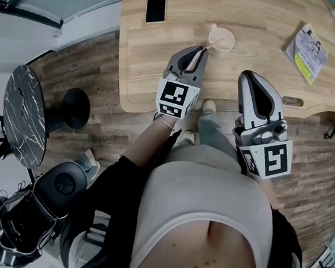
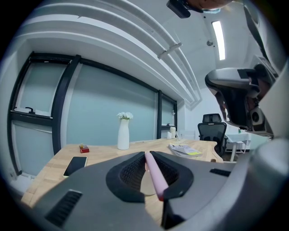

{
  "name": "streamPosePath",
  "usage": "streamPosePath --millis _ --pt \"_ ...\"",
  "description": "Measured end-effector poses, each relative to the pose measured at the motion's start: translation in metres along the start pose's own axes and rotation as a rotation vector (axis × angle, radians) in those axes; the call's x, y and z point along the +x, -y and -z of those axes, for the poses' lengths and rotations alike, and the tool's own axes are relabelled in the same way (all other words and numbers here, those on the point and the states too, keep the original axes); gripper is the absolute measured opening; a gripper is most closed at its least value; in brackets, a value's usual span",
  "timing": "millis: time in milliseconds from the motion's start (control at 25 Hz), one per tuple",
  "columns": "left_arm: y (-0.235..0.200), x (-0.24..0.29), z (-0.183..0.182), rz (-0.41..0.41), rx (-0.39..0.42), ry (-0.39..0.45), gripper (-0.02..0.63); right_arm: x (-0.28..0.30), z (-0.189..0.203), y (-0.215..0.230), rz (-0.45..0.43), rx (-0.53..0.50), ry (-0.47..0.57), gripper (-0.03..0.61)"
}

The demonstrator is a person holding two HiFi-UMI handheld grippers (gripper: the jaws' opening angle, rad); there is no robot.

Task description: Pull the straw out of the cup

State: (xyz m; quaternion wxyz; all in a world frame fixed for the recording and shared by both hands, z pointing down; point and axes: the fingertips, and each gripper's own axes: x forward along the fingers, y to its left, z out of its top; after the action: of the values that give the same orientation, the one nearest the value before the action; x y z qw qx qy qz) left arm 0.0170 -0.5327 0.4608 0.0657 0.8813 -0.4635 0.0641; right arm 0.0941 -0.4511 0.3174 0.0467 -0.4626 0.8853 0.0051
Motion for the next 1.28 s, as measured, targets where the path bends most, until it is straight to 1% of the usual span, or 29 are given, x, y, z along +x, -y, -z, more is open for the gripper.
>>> streamPosePath --millis 240,560,1280 --pt "-0.004 -0.002 0.004 -0.002 0.001 0.005 0.037 0.003 0.003 -0.004 -0.009 0.002 0.004 0.031" --pt "0.001 -0.018 -0.007 -0.007 0.011 0.024 0.037 -0.007 -0.008 -0.017 -0.013 -0.007 0.021 0.031" --pt "-0.003 -0.038 -0.011 -0.013 0.021 0.036 0.037 -0.007 -0.017 -0.036 -0.034 -0.017 0.039 0.031"
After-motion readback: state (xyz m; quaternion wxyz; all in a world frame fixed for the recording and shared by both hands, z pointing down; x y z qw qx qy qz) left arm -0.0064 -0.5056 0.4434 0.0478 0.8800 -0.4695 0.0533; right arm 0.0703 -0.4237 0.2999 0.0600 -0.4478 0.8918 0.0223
